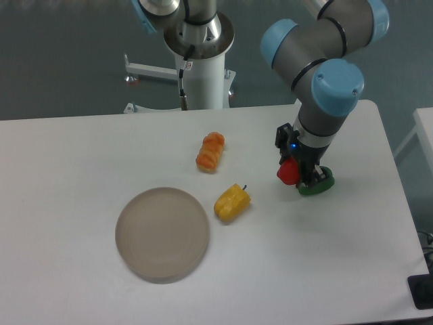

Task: Place the red pepper on the table
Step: 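Lift the held red pepper up and away from the green pepper, then lower the red pepper onto the table beside the green pepper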

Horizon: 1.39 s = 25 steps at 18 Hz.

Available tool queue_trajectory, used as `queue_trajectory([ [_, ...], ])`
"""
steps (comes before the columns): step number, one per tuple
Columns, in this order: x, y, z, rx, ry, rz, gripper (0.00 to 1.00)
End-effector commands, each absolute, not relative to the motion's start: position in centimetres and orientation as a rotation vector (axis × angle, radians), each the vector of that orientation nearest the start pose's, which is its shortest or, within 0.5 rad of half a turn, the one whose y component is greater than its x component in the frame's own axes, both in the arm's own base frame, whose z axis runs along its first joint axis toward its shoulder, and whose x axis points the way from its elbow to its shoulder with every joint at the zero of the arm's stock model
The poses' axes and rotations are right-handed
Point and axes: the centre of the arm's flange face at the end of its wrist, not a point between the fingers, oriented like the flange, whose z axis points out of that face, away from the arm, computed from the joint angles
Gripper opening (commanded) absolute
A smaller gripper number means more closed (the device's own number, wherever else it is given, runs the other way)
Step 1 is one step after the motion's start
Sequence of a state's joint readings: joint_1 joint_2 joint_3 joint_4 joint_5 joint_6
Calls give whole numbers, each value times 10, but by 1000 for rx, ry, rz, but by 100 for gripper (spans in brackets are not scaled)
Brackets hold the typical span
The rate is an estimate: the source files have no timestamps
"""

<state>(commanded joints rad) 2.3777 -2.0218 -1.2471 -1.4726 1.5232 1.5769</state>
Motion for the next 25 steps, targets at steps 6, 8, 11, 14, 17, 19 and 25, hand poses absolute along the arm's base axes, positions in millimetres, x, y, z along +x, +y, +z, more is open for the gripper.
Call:
queue_trajectory([
  [6,-394,557,397,-2881,1164,-58,32],
  [8,-404,539,391,-2906,1141,-74,32],
  [11,-414,510,380,-2897,1177,-116,32],
  [14,-432,467,363,-2823,1318,-182,32],
  [17,-429,453,342,-2811,1330,-204,32],
  [19,-417,450,325,-2805,1339,-169,32],
  [25,-380,428,271,-2799,1350,-147,32],
])
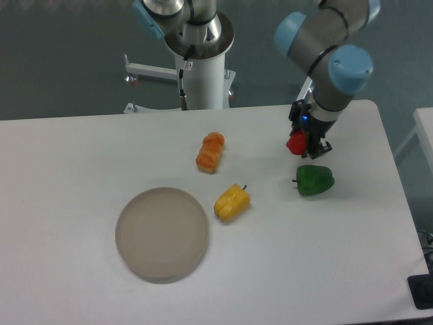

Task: Place the red pepper on the table
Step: 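Lower the red pepper onto the table beside the green pepper, then open the gripper, release the red pepper and retract upward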

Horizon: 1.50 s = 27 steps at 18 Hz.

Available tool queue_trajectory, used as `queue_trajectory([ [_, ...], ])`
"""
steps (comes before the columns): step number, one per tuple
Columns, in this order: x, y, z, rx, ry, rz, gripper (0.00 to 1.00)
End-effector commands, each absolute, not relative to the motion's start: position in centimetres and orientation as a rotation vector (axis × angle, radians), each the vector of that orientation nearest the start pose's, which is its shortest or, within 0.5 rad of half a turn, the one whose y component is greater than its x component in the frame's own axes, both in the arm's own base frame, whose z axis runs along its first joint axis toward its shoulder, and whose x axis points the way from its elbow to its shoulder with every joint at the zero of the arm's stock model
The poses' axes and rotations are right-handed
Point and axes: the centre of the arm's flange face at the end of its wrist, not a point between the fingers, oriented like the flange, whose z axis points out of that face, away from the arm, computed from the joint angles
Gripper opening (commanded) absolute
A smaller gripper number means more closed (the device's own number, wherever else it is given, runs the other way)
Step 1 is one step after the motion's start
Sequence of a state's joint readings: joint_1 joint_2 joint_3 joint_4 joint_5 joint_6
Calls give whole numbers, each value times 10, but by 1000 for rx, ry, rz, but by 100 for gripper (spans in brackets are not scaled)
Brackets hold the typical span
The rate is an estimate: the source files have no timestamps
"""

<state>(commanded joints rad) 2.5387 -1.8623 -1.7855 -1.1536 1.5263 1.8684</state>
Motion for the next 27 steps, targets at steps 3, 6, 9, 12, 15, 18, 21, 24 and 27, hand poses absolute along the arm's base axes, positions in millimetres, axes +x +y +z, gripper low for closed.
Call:
queue_trajectory([
  [3,-376,429,270,-2800,1350,-152,32],
  [6,-367,426,259,-2806,1344,-190,33],
  [9,-364,425,256,-2806,1346,-205,37],
  [12,-362,424,252,-2805,1348,-217,46],
  [15,-359,427,253,-2802,1352,-215,100],
  [18,-358,429,252,-2800,1353,-218,100],
  [21,-359,430,256,-2799,1355,-206,100],
  [24,-366,436,270,-2771,1327,-168,100],
  [27,-376,439,283,-2769,1317,-138,100],
])
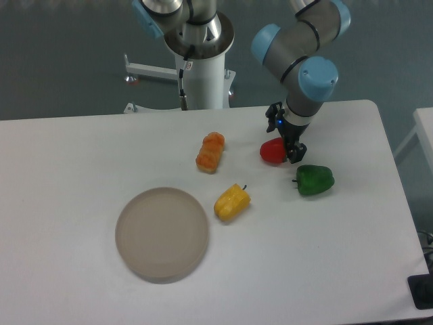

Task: Place the red pepper on the table
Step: 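Open the gripper, release the red pepper and retract upward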

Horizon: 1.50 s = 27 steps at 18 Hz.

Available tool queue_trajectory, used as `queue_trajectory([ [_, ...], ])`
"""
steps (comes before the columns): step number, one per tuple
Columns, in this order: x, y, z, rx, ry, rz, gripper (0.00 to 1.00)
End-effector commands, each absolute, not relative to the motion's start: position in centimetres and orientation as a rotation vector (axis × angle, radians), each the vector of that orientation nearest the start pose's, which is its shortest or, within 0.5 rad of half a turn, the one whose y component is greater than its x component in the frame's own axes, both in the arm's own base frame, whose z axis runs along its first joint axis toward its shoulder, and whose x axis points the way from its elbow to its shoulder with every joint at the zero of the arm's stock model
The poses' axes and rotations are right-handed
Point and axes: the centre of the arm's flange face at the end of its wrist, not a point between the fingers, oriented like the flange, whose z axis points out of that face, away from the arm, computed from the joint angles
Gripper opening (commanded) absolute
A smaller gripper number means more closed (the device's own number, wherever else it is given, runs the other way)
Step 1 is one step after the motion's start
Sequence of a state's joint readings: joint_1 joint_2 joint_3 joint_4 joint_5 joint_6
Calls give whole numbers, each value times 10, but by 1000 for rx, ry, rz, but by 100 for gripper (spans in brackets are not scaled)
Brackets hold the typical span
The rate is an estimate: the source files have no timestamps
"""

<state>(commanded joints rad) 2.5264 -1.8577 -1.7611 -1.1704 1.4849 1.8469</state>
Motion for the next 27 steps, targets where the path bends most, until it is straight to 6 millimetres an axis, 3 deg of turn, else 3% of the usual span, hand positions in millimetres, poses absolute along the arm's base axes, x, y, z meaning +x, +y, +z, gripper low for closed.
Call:
queue_trajectory([
  [2,-380,442,291,-2762,1299,-118,100],
  [7,-398,466,343,-2766,1218,-113,100],
  [11,-415,484,363,-2795,1172,-95,100],
  [14,-413,522,380,-2844,1136,-65,100],
  [18,-399,571,398,-2891,1281,-4,100],
  [22,-394,580,399,-2816,1248,-45,100],
  [27,-393,576,395,-2816,1250,-57,100],
])
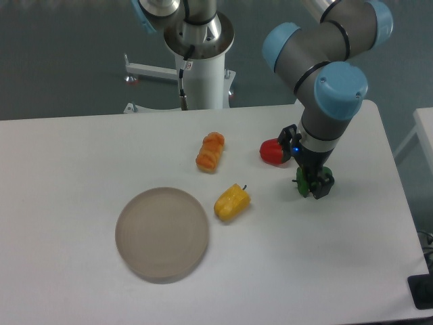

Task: Place the red pepper on the table
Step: 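Open the gripper, release the red pepper and retract upward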

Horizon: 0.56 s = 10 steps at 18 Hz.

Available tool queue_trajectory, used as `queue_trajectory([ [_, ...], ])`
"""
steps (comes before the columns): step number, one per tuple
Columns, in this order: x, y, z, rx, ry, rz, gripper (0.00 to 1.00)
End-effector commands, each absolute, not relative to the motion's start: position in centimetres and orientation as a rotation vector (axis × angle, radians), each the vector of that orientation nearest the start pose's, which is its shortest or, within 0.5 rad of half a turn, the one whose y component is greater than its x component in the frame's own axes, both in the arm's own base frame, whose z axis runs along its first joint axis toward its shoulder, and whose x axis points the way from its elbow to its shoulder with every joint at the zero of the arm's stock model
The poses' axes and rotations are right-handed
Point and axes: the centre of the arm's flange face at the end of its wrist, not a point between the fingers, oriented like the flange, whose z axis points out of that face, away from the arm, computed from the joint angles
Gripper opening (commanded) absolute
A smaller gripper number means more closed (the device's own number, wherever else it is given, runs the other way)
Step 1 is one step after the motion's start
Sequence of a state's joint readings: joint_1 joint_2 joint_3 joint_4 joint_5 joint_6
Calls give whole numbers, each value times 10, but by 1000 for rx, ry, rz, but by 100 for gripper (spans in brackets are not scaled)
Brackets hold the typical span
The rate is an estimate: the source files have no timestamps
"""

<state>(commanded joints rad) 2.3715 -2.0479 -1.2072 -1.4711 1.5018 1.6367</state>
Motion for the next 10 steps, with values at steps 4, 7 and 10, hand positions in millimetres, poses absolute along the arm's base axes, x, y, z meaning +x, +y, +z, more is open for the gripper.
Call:
queue_trajectory([
  [4,-393,576,396,-2815,1250,-52,100],
  [7,-393,576,396,-2816,1250,-49,100],
  [10,-393,574,397,-2836,1264,-41,100],
])
